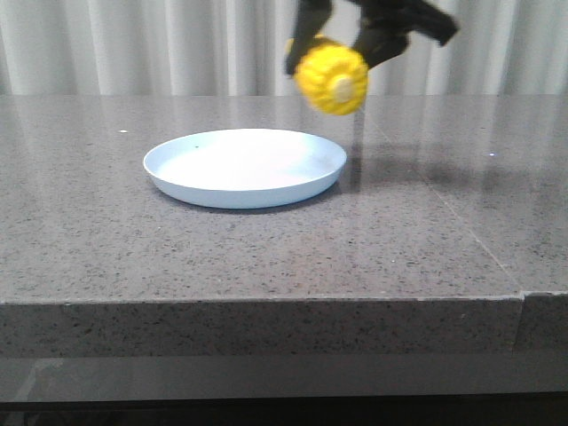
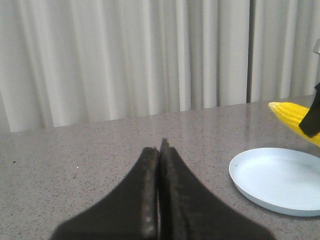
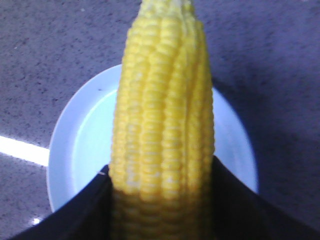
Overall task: Place corn on plate with both arms
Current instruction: 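Grasp the corn cob with the right gripper and lift it, then carry the corn over the plate and lower it onto the plate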
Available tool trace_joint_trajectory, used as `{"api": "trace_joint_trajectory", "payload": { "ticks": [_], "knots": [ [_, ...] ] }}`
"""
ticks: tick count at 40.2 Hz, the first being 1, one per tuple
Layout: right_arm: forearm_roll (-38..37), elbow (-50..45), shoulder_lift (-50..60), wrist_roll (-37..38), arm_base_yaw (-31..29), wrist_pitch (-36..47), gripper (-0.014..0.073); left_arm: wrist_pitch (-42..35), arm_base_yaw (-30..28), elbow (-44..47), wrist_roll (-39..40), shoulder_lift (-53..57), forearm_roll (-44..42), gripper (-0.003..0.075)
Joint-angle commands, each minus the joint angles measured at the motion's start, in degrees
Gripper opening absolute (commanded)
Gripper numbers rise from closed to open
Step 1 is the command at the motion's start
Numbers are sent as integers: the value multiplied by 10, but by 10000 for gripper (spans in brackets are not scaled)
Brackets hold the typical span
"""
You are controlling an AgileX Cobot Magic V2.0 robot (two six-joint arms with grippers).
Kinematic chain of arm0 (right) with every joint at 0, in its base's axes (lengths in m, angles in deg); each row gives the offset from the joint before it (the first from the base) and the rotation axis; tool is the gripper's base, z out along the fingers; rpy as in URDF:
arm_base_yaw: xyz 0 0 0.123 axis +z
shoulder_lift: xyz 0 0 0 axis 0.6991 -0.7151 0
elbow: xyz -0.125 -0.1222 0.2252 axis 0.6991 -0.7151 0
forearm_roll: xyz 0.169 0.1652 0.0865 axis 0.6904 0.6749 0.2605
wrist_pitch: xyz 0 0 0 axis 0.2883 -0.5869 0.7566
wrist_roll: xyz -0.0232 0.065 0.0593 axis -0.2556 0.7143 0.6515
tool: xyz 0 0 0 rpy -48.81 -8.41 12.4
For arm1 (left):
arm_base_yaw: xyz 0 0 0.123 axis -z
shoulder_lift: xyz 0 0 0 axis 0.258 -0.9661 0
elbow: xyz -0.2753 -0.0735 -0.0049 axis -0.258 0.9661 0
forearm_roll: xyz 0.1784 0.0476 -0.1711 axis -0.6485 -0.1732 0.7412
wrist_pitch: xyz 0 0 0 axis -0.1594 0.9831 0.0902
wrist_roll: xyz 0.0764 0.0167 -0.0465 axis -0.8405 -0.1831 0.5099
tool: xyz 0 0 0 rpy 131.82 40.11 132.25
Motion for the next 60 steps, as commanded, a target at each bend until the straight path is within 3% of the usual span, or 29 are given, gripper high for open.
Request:
{"api": "trace_joint_trajectory", "payload": {
  "ticks": [1,8,24,30,36,41,51,60],
  "knots": [
    [6,19,18,25,27,59,92,-51,5,-14,-3,-7,1,-20],
    [7,19,3,53,55,95,92,-51,5,-14,-3,-7,1,-20],
    [7,17,-44,92,57,79,96,-51,5,-14,-3,-7,1,-20],
    [7,17,-44,92,57,73,192,-51,5,-14,-3,-7,1,-20],
    [7,17,-44,92,57,63,380,-51,5,-14,-3,-7,1,-20],
    [7,17,-44,92,57,61,484,-51,5,-14,-3,-7,1,-20],
    [-8,23,-20,91,50,65,512,-51,5,-14,-3,-7,1,-20],
    [-59,75,9,91,47,8,507,-51,5,-14,-3,-7,1,-20]
  ]
}}
